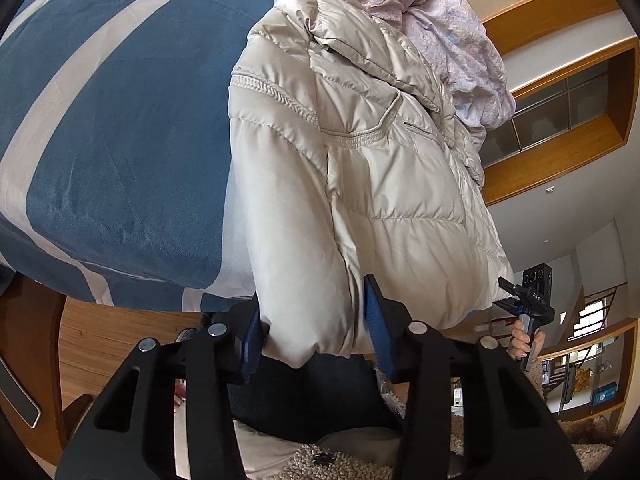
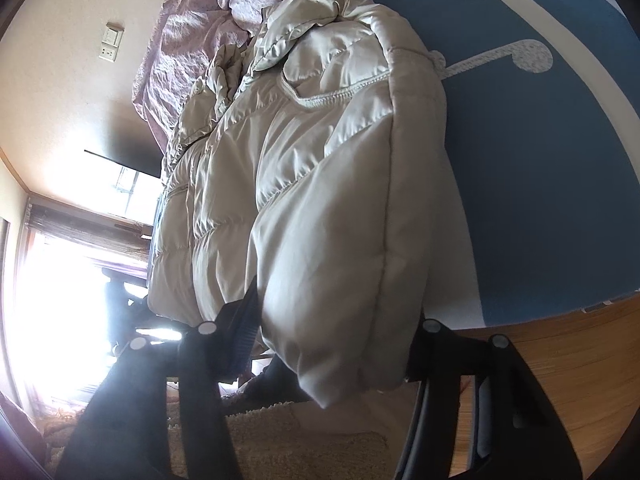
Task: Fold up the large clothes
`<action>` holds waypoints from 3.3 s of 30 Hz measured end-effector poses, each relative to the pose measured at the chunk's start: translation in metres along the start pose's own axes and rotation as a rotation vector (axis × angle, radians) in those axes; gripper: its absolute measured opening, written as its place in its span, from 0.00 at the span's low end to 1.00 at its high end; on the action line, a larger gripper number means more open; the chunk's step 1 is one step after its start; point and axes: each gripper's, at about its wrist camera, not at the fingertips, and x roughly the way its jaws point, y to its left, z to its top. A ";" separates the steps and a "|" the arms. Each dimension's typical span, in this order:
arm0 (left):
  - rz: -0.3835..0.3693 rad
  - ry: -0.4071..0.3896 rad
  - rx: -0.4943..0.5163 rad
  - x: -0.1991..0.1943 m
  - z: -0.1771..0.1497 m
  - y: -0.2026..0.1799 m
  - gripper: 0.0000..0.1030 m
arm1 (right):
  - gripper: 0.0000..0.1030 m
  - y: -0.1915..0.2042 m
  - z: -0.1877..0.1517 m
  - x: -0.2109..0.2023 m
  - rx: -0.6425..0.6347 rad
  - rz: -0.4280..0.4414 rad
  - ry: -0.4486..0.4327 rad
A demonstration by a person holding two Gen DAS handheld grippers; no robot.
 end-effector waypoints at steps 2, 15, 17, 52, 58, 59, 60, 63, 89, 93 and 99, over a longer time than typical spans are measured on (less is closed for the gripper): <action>-0.002 -0.008 -0.011 0.001 -0.001 0.003 0.37 | 0.37 -0.002 -0.001 0.001 0.008 -0.010 -0.001; 0.000 -0.200 0.071 -0.040 0.017 -0.026 0.18 | 0.18 0.044 0.001 -0.022 -0.137 -0.102 -0.189; -0.002 -0.240 0.079 -0.048 0.024 -0.031 0.18 | 0.18 0.058 0.003 -0.029 -0.177 -0.121 -0.247; 0.297 -0.706 0.190 -0.020 0.282 -0.120 0.17 | 0.17 0.221 0.246 0.031 -0.480 -0.747 -0.956; 0.345 -0.686 0.137 0.017 0.311 -0.103 0.17 | 0.18 0.198 0.300 0.071 -0.326 -0.747 -0.859; 0.354 -0.680 0.132 0.023 0.313 -0.101 0.17 | 0.18 0.192 0.308 0.076 -0.290 -0.739 -0.839; 0.361 -0.674 0.126 0.029 0.316 -0.098 0.18 | 0.19 0.188 0.312 0.081 -0.265 -0.735 -0.824; 0.368 -0.660 0.087 0.042 0.321 -0.090 0.25 | 0.26 0.175 0.324 0.092 -0.195 -0.724 -0.768; 0.634 -0.652 0.331 0.086 0.264 -0.109 0.99 | 0.52 0.149 0.281 0.115 -0.414 -0.764 -0.649; 0.681 -0.628 0.290 0.099 0.278 -0.100 0.99 | 0.51 0.131 0.295 0.132 -0.351 -0.798 -0.575; 0.711 -0.535 0.175 0.114 0.296 -0.077 0.99 | 0.52 0.112 0.305 0.148 -0.290 -0.821 -0.506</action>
